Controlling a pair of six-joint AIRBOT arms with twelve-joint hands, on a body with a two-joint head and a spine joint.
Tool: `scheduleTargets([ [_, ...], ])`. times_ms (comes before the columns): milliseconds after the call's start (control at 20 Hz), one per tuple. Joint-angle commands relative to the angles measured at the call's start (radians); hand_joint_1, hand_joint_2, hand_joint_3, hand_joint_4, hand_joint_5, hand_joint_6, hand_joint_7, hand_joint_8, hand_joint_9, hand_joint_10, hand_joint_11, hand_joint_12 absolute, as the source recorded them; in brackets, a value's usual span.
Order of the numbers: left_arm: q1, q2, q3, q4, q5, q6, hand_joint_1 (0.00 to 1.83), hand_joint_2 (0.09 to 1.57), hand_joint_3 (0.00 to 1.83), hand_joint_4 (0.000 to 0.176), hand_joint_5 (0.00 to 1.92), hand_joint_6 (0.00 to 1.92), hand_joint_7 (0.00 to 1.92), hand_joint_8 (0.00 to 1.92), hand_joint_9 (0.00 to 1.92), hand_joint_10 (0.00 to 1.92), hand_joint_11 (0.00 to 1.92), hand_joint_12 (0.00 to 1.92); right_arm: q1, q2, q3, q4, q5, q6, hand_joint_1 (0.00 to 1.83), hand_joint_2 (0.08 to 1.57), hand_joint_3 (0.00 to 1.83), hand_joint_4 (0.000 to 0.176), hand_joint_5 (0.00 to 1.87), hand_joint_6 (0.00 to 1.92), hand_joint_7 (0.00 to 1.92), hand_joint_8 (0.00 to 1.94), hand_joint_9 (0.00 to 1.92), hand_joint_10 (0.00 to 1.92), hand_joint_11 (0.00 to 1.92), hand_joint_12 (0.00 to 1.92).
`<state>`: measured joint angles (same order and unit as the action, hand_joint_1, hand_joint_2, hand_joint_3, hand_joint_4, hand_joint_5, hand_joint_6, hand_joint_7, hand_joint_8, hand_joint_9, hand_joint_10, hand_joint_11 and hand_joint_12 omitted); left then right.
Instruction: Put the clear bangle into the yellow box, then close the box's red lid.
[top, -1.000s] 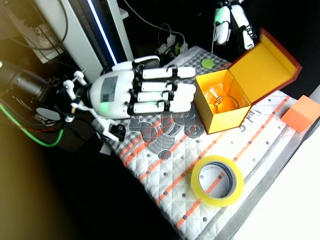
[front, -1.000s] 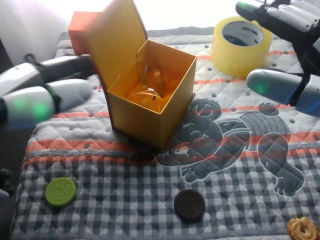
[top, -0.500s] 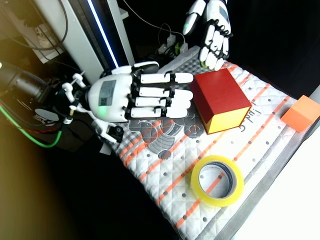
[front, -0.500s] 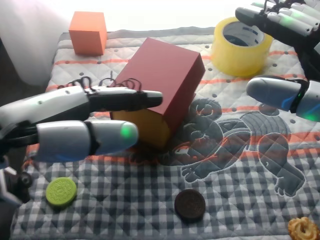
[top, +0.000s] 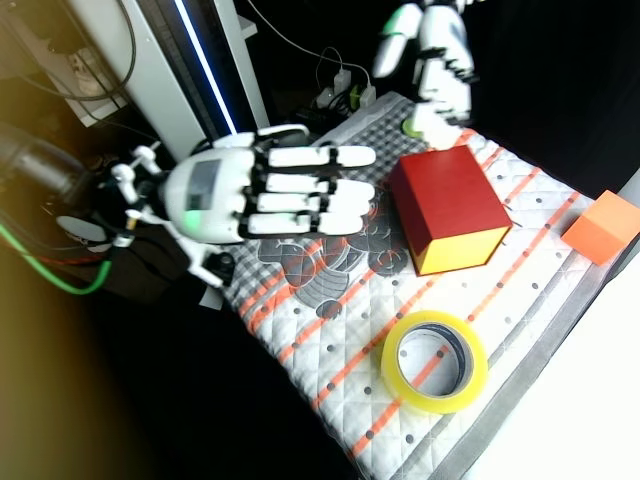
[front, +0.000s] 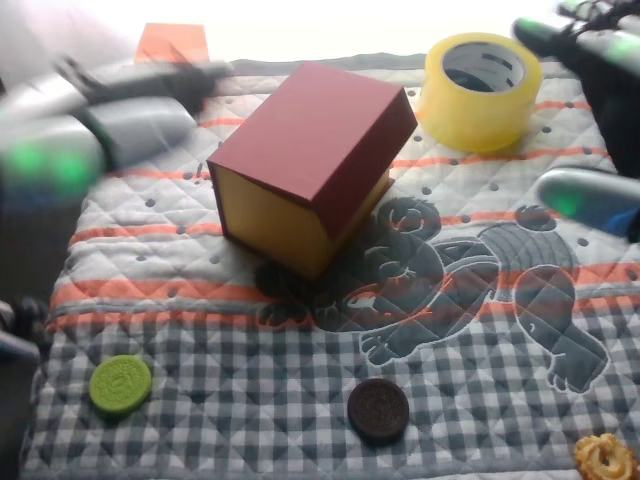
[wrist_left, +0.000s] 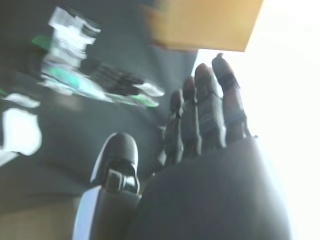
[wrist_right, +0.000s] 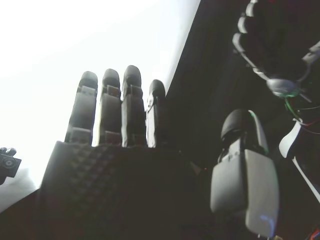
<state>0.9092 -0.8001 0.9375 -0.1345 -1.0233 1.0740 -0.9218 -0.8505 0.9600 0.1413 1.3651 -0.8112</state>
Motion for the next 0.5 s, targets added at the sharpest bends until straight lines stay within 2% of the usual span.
scheduleTargets([
  [0,-0.002,0.002,0.003,0.004,-0.218,-0.025,0.08,1.41,0.00,0.000,0.30,0.01,0.33,0.01,0.37,0.01,0.06,0.85,0.002,0.006,-0.005,0.005,0.158,0.004,0.11,1.21,0.00,0.064,0.11,0.00,0.29,0.00,0.13,0.00,0.04,0.02],
  [50,0.015,0.007,0.006,-0.019,-0.273,-0.065,0.19,1.39,0.00,0.000,0.32,0.01,0.37,0.01,0.39,0.01,0.07,0.87,-0.018,0.013,-0.013,0.012,0.181,0.000,0.15,1.20,0.00,0.056,0.13,0.01,0.31,0.01,0.15,0.01,0.06,0.03],
  [100,0.038,0.009,0.009,-0.046,-0.342,-0.109,0.27,1.36,0.00,0.000,0.26,0.00,0.36,0.00,0.40,0.00,0.05,0.80,-0.035,0.017,-0.020,0.021,0.204,-0.004,0.18,1.19,0.00,0.044,0.14,0.01,0.33,0.01,0.18,0.02,0.09,0.05],
  [150,0.075,0.008,0.011,-0.083,-0.427,-0.158,0.41,1.26,0.00,0.000,0.31,0.01,0.39,0.00,0.43,0.01,0.12,0.79,-0.052,0.019,-0.027,0.029,0.225,-0.005,0.22,1.17,0.00,0.035,0.14,0.01,0.32,0.01,0.19,0.02,0.10,0.05],
  [200,0.101,0.006,0.013,-0.104,-0.483,-0.199,0.49,1.21,0.00,0.000,0.32,0.01,0.40,0.00,0.43,0.00,0.11,0.78,-0.061,0.020,-0.031,0.032,0.235,-0.006,0.28,1.15,0.00,0.010,0.15,0.01,0.33,0.01,0.23,0.02,0.13,0.07],
  [250,0.138,0.001,0.018,-0.127,-0.546,-0.250,0.52,1.20,0.00,0.000,0.30,0.00,0.42,0.00,0.44,0.00,0.06,0.87,-0.070,0.022,-0.035,0.034,0.247,-0.009,0.33,1.15,0.00,0.005,0.18,0.00,0.34,0.00,0.27,0.02,0.16,0.10],
  [350,0.190,-0.008,0.031,-0.150,-0.647,-0.360,0.46,1.13,0.00,0.000,0.23,0.00,0.52,0.01,0.57,0.01,0.04,0.98,-0.076,0.027,-0.046,0.030,0.270,-0.021,0.59,1.07,0.00,0.043,0.21,0.01,0.32,0.00,0.27,0.00,0.14,0.09],
  [400,0.197,-0.019,0.043,-0.133,-0.657,-0.419,0.34,1.15,0.00,0.000,0.16,0.00,0.48,0.00,0.60,0.01,0.02,1.08,-0.077,0.030,-0.050,0.015,0.290,-0.026,0.79,1.04,0.00,0.050,0.19,0.00,0.34,0.00,0.26,0.00,0.11,0.08],
  [450,0.197,-0.035,0.058,-0.114,-0.663,-0.466,0.29,1.17,0.01,0.000,0.09,0.00,0.39,0.00,0.54,0.00,0.00,0.94,-0.079,0.032,-0.056,-0.001,0.309,-0.028,0.81,1.05,0.00,0.064,0.18,0.00,0.32,0.00,0.22,0.00,0.06,0.05],
])
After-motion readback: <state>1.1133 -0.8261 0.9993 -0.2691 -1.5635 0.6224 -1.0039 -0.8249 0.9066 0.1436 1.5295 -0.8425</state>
